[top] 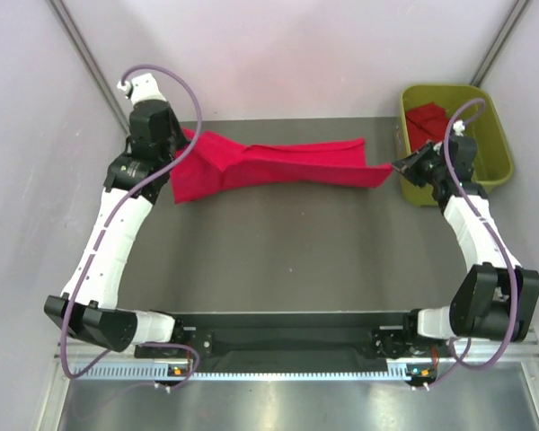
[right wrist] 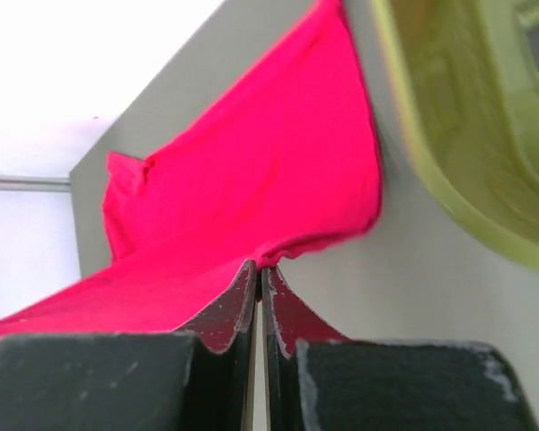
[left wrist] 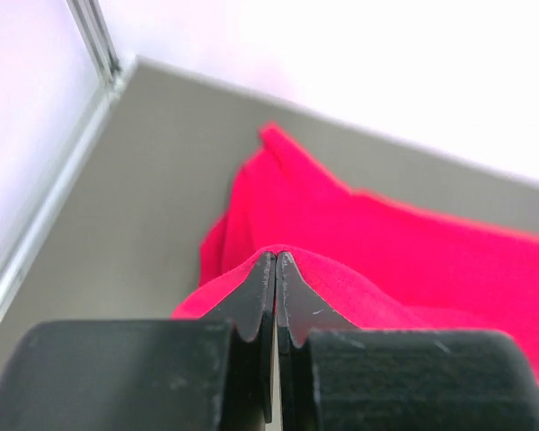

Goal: Fold and stack the t-shirts
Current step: Flatten the tshirt out

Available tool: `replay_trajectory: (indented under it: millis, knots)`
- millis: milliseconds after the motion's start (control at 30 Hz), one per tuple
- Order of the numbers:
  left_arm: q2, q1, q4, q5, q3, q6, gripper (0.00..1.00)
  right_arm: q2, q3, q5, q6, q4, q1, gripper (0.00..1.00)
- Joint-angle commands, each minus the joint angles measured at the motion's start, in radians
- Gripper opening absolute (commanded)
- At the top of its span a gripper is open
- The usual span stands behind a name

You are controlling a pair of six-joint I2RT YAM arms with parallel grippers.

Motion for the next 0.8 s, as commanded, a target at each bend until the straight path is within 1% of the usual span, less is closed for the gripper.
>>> replay_trajectory:
  millis: [0, 67, 100, 133, 233, 267, 333, 367, 433, 500, 533, 567, 633, 767]
  knots:
    - [-0.020, 0.036, 0.199, -0.030, 0.060, 0.073, 0.00, 0.060, 0.132, 0.012, 0.005, 0.027, 0.037, 0.00]
    - [-0.014, 0.052, 0.261, -0.033, 0.058, 0.091, 0.00, 0.091, 0.206, 0.016, 0.016, 0.047, 0.046, 0.00]
    - [-0.006, 0.056, 0.325, -0.036, 0.061, 0.097, 0.00, 0.125, 0.234, 0.018, 0.027, 0.051, 0.055, 0.00]
    - [0.007, 0.064, 0.353, -0.037, 0.064, 0.114, 0.00, 0.145, 0.297, 0.018, 0.031, 0.057, 0.059, 0.00]
    - [0.052, 0.087, 0.480, -0.032, 0.082, 0.140, 0.00, 0.218, 0.385, 0.030, 0.050, 0.090, 0.069, 0.00]
    - [0.067, 0.093, 0.503, -0.029, 0.095, 0.143, 0.00, 0.237, 0.446, 0.030, 0.053, 0.096, 0.071, 0.00]
    - [0.121, 0.111, 0.552, -0.017, 0.148, 0.152, 0.00, 0.290, 0.515, 0.038, 0.062, 0.094, 0.071, 0.00]
    - [0.138, 0.116, 0.565, 0.002, 0.173, 0.157, 0.00, 0.306, 0.582, 0.038, 0.067, 0.089, 0.071, 0.00]
    - [0.190, 0.125, 0.569, 0.020, 0.260, 0.185, 0.00, 0.337, 0.683, 0.052, 0.074, 0.066, 0.071, 0.00]
    - [0.213, 0.127, 0.569, 0.043, 0.347, 0.220, 0.00, 0.349, 0.742, 0.055, 0.082, 0.046, 0.072, 0.00]
    - [0.224, 0.127, 0.566, 0.049, 0.374, 0.229, 0.00, 0.349, 0.791, 0.053, 0.084, 0.028, 0.071, 0.00]
    - [0.227, 0.127, 0.556, 0.054, 0.424, 0.238, 0.00, 0.344, 0.813, 0.053, 0.084, 0.015, 0.071, 0.00]
    - [0.210, 0.127, 0.543, 0.060, 0.461, 0.258, 0.00, 0.315, 0.851, 0.055, 0.064, -0.018, 0.072, 0.00]
    - [0.115, 0.127, 0.549, 0.072, 0.463, 0.286, 0.00, 0.197, 0.824, 0.078, 0.013, -0.087, 0.071, 0.00]
